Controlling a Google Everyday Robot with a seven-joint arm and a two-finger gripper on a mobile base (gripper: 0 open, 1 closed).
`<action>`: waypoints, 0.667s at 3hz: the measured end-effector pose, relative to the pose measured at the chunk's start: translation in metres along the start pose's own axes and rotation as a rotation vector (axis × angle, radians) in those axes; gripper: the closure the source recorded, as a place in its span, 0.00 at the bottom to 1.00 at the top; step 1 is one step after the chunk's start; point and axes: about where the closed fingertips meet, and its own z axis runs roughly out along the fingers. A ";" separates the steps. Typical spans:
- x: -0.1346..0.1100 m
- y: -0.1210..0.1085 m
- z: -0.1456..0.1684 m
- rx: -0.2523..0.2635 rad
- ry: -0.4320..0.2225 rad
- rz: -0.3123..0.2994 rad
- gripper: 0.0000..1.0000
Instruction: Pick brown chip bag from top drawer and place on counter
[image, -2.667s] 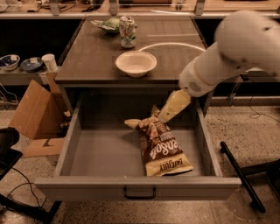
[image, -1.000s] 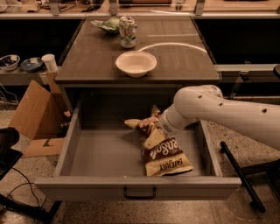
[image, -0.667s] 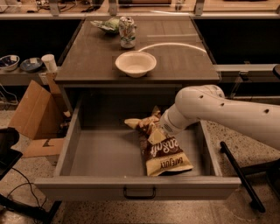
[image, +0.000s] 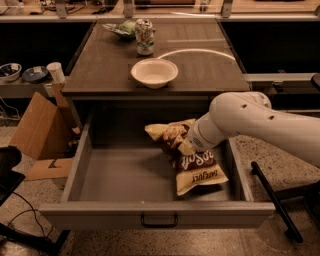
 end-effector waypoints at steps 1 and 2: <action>-0.009 -0.002 -0.094 0.023 -0.088 -0.008 1.00; -0.008 -0.008 -0.172 0.044 -0.109 -0.036 1.00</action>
Offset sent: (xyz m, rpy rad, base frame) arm -0.0799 -0.1005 0.2304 0.0430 -0.1443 0.0290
